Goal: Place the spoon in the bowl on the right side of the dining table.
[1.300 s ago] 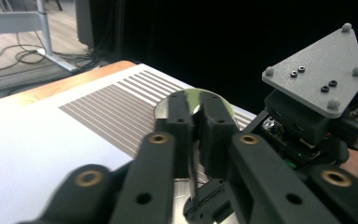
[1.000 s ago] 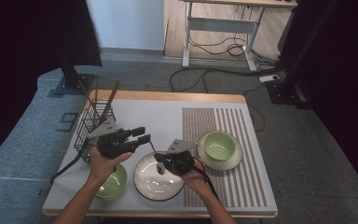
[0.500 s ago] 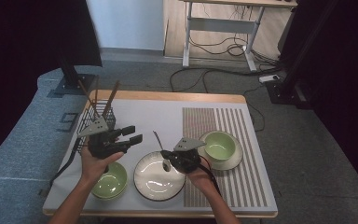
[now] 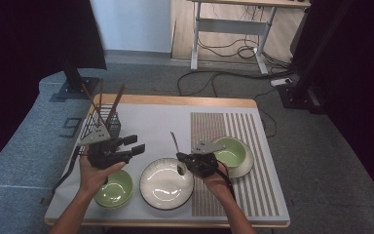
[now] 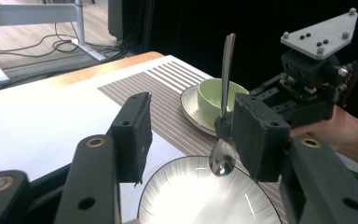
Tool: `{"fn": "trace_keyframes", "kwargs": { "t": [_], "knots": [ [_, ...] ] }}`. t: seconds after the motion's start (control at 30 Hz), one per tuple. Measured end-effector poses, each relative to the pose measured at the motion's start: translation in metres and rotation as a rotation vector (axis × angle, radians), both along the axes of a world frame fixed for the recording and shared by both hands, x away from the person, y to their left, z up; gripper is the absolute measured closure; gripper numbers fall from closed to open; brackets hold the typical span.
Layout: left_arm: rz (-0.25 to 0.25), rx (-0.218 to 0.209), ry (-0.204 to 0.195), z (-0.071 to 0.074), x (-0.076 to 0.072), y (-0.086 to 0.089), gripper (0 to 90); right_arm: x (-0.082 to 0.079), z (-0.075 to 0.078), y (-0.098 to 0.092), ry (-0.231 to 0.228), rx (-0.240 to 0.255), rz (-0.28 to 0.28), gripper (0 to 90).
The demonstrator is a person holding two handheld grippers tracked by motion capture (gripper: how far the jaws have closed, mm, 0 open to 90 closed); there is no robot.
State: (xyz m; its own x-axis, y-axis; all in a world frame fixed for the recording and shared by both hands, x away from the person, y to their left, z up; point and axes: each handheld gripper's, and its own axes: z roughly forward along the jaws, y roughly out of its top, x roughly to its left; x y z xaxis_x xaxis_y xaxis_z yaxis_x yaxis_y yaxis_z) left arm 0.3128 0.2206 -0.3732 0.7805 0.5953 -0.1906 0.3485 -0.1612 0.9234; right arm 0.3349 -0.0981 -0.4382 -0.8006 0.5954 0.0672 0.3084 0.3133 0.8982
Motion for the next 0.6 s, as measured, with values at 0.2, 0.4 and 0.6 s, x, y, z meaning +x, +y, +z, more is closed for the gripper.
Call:
{"fn": "trace_keyframes", "kwargs": {
  "t": [0.2, 0.4, 0.6],
  "knots": [
    [0.01, 0.013, 0.002, -0.002, -0.005, 0.003, 47.7, 0.002, 0.002, -0.013, -0.006, 0.016, -0.032, 89.4],
    [0.017, 0.0, 0.019, -0.009, -0.008, 0.009, 47.7, 0.003, 0.005, -0.022, -0.011, 0.028, -0.053, 89.4],
    [0.012, 0.019, 0.013, -0.011, -0.011, 0.008, 47.4, 0.004, 0.005, -0.026, -0.011, 0.033, -0.061, 89.4]
  ]
}}
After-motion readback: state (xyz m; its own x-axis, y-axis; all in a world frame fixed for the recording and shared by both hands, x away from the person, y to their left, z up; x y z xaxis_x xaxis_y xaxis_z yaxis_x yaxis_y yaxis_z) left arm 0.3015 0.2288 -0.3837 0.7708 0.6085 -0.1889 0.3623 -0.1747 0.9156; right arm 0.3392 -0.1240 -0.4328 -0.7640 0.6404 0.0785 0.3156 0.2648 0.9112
